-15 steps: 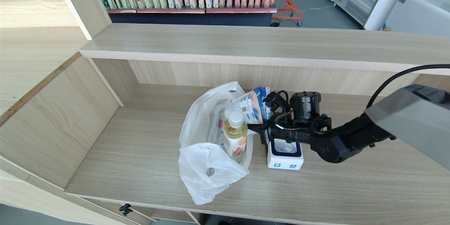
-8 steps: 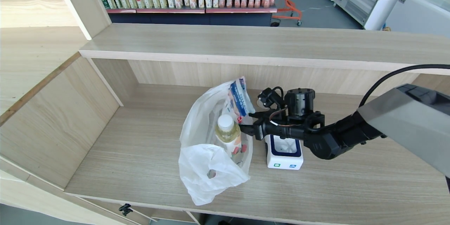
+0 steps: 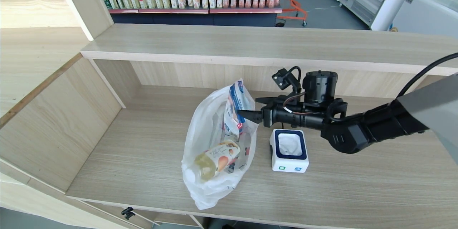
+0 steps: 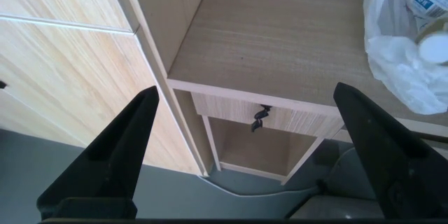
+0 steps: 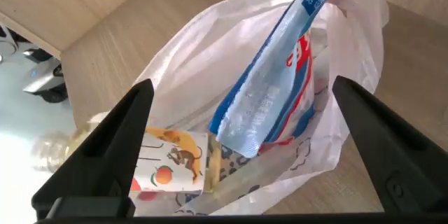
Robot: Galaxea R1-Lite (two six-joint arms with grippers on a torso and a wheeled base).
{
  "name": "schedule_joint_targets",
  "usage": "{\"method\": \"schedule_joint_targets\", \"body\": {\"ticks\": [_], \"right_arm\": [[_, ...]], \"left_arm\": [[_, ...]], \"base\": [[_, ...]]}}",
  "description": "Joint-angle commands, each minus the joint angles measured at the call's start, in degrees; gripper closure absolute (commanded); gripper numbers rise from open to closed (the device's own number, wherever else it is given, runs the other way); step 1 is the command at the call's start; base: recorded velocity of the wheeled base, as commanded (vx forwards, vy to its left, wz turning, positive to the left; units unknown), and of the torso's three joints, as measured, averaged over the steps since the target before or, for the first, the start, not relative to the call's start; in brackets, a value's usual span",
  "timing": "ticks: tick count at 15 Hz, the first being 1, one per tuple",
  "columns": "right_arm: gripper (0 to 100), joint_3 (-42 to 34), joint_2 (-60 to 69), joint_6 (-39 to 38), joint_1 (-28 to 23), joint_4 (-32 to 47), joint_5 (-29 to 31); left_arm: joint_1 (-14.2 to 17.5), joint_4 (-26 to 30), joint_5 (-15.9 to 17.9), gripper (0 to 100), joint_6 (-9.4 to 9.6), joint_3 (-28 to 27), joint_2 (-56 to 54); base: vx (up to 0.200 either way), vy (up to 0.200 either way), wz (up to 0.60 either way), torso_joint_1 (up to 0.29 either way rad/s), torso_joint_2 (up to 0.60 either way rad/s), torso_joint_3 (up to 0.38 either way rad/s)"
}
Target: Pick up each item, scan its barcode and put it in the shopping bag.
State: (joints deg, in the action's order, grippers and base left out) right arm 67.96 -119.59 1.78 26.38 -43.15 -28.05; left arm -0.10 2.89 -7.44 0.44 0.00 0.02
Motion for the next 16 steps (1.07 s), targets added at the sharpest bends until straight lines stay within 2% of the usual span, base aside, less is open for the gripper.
{"method": "schedule_joint_targets", "body": {"ticks": [1,6,9,12,16], "right_arm": [[0,-7.4,9.9,0.0,-1.6,-0.1,-0.3],[0,-20.0,22.9,0.0,-7.0,-0.9,-0.9],[0,-29.2,35.3,0.2,-10.5,2.1,0.2],[0,-43.7,55.3,0.1,-15.9,10.3,6.9],[0,-55.5,84.4,0.2,-24.9,30.5,18.6]], "left_arm": [[0.0,0.0,0.0,0,0.0,0.0,0.1],[0.0,0.0,0.0,0,0.0,0.0,0.0],[0.0,0.0,0.0,0,0.0,0.0,0.0],[0.0,0.0,0.0,0,0.0,0.0,0.0],[0.0,0.0,0.0,0,0.0,0.0,0.0]], "base": [[0.0,0.0,0.0,0.0,0.0,0.0],[0.0,0.0,0.0,0.0,0.0,0.0],[0.0,0.0,0.0,0.0,0.0,0.0],[0.0,0.0,0.0,0.0,0.0,0.0],[0.0,0.0,0.0,0.0,0.0,0.0]]}}
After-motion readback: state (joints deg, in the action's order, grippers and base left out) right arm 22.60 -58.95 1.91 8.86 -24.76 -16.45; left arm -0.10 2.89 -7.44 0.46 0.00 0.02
